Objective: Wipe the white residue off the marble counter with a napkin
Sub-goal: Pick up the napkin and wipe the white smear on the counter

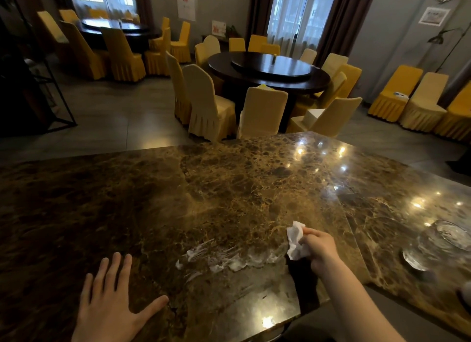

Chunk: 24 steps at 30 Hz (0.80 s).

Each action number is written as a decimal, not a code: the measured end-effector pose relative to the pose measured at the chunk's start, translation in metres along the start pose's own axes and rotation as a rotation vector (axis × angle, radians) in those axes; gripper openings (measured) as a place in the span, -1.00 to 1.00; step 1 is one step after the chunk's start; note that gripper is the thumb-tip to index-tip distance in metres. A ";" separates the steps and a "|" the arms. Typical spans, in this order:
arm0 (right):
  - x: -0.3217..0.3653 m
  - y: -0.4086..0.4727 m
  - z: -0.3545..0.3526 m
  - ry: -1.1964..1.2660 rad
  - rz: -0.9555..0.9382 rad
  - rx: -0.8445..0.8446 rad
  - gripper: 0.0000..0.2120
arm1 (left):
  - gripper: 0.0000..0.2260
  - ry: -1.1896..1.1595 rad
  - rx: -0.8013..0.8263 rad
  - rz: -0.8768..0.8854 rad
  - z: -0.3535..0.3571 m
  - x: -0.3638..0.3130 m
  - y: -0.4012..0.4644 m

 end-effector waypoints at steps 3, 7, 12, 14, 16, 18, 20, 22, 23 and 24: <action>0.012 -0.008 -0.001 -0.323 -0.236 -0.230 -0.65 | 0.27 0.000 -0.005 0.008 -0.001 -0.001 -0.001; 0.030 -0.044 0.032 -0.981 -0.752 -0.392 -0.73 | 0.27 0.000 -0.009 0.013 -0.002 -0.002 -0.001; 0.009 -0.050 0.050 -1.188 -0.886 -0.155 -0.83 | 0.26 -0.005 -0.013 0.022 -0.001 -0.001 0.000; 0.010 -0.047 0.048 -1.221 -0.874 -0.020 -0.84 | 0.25 -0.010 -0.021 0.025 -0.001 -0.001 0.000; 0.013 -0.042 0.042 -1.300 -0.832 0.045 -0.79 | 0.26 -0.008 -0.018 0.032 -0.002 -0.005 0.001; 0.014 -0.045 0.045 -1.373 -0.899 0.018 -0.74 | 0.27 -0.004 -0.018 0.020 -0.003 -0.002 0.000; 0.017 -0.057 0.048 -1.435 -1.049 -0.083 -0.77 | 0.28 -0.001 -0.006 0.011 -0.003 -0.001 -0.002; 0.014 -0.061 0.048 -1.461 -1.126 -0.116 -0.72 | 0.27 -0.004 -0.005 0.007 -0.003 -0.002 -0.002; 0.013 -0.062 0.049 -1.448 -1.144 -0.105 -0.69 | 0.27 -0.005 -0.002 0.004 -0.003 -0.001 -0.002; 0.011 -0.063 0.048 -1.404 -1.145 -0.094 -0.69 | 0.28 -0.005 0.001 0.002 -0.003 -0.002 -0.002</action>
Point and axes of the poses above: each hand's wrist, its own y-axis towards the middle knuckle, its own z-axis out of the palm, x = y × z, the point moved 9 cm from there along y, towards the middle knuckle, and after that the axes turned 13 degrees about z, right-handed, at the moved point
